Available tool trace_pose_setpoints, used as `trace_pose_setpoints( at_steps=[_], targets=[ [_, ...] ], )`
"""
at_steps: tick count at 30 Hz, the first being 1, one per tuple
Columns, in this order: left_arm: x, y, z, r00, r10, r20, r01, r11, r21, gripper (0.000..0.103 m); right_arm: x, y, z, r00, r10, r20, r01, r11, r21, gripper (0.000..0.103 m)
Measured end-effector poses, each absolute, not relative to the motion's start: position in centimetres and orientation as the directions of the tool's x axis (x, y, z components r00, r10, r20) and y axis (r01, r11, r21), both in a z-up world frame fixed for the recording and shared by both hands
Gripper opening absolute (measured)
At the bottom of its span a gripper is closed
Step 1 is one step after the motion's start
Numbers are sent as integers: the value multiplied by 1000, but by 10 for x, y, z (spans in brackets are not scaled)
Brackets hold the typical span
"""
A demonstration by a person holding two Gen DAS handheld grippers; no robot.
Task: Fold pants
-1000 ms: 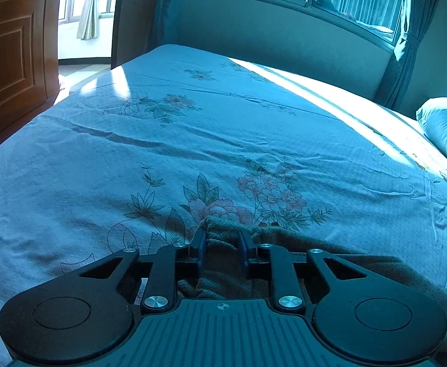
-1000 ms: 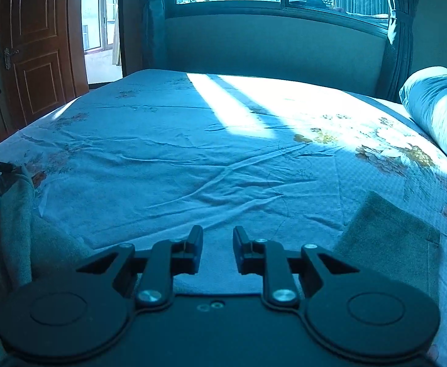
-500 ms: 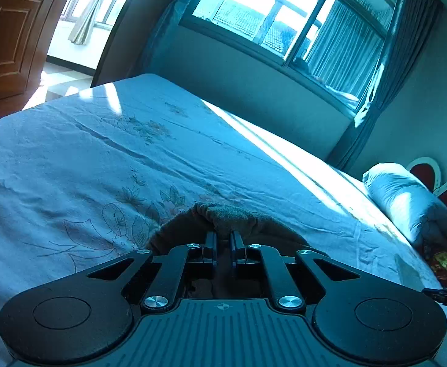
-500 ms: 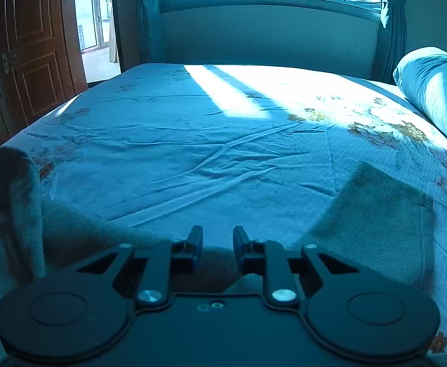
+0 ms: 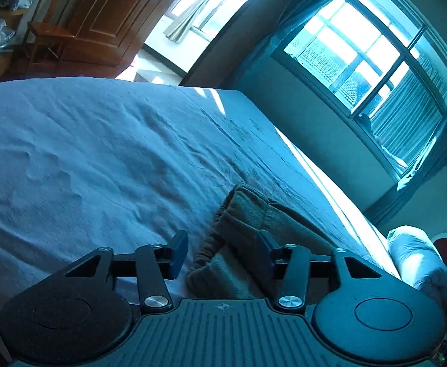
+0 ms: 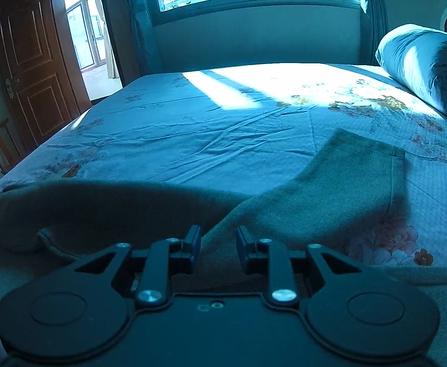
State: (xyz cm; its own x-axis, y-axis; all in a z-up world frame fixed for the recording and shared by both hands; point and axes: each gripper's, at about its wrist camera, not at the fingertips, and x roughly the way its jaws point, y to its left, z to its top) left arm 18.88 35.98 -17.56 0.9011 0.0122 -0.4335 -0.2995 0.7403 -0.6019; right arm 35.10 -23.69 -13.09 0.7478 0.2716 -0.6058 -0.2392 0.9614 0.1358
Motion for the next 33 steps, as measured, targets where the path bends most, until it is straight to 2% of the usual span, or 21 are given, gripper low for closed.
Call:
trace_pose_setpoints(
  at_steps=[1,5,9,11,15,19,21,23,27,28,29,30,31,33],
  targets=[
    [194,352,-174,904,-1,-427,-286,741,-608,73,349,-235,-133,745,270,-609,-234,962,141,19],
    [232,339,-181,874,-58,-483,-317,686,-655,73,338,-228,-136,753,277,-597,-205,961,188,19],
    [270,325,-197,779,-96,-620,-412,667,-621,72,334,-229,-140,754,290,-589,-172,953,249,19],
    [277,317,-200,771,-105,-628,-411,671,-617,72,333,-230,-144,753,295,-588,-162,950,268,20],
    [290,329,-212,827,-126,-547,-386,579,-718,72,341,-230,-157,746,291,-599,-119,943,310,20],
    [276,339,-225,919,-129,-373,-284,440,-852,72,347,-240,-162,750,326,-576,-58,899,434,21],
    [263,341,-233,937,-122,-328,-252,414,-874,72,349,-240,-163,749,329,-575,-37,887,460,26],
    [261,343,-242,940,-120,-321,-250,399,-882,72,355,-235,-167,722,329,-609,-8,884,467,34],
    [277,347,-247,937,-106,-332,-267,395,-879,72,366,-216,-178,686,324,-652,14,890,456,37],
    [281,348,-247,941,-112,-318,-251,395,-884,72,369,-214,-179,688,321,-651,22,887,461,32],
    [283,348,-246,944,-122,-307,-237,396,-887,72,370,-213,-180,687,321,-652,25,886,463,16],
    [284,350,-246,947,-134,-294,-224,382,-897,72,371,-213,-179,692,317,-649,32,884,466,6],
    [286,353,-247,949,-143,-282,-217,355,-909,72,370,-215,-178,701,325,-635,29,876,481,0],
    [288,356,-241,952,-155,-264,-205,318,-926,72,366,-221,-171,732,334,-595,24,859,511,0]
  ],
)
